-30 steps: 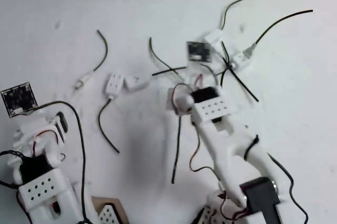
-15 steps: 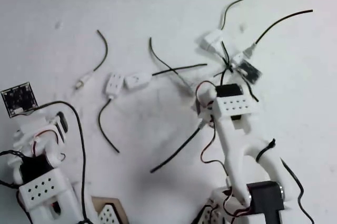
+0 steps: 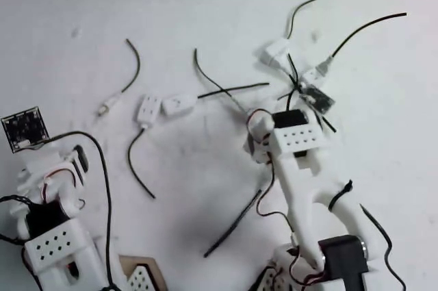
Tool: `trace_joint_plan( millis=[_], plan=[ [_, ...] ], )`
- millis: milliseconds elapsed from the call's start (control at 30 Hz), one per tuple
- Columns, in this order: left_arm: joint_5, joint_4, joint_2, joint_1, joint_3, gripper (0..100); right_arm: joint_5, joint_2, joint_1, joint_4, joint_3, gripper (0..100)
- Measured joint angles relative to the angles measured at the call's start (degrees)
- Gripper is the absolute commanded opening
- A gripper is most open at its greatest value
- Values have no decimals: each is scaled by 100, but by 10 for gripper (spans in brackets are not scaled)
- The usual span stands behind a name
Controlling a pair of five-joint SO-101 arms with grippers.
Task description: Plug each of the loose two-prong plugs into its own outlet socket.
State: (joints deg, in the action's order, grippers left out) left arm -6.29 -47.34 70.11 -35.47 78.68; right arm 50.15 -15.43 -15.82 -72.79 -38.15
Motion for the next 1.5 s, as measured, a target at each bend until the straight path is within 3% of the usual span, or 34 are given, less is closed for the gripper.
trace_joint_plan(
  millis=[133,367,533,867,1300,1500],
  plan=[
    [0,0,0,0,0,234,-35,0,-246,-18,26,541],
    [0,0,0,0,0,234,-229,-9,-369,-35,527,461],
    [0,0,0,0,0,234,-1002,-9,-237,-79,738,446],
    [0,0,0,0,0,234,-4615,-9,149,-615,747,443],
    [-246,18,0,440,0,234,-11332,-9,316,-1679,747,443],
    [-281,18,0,466,0,234,-13240,-9,316,-1732,747,443]
  ],
)
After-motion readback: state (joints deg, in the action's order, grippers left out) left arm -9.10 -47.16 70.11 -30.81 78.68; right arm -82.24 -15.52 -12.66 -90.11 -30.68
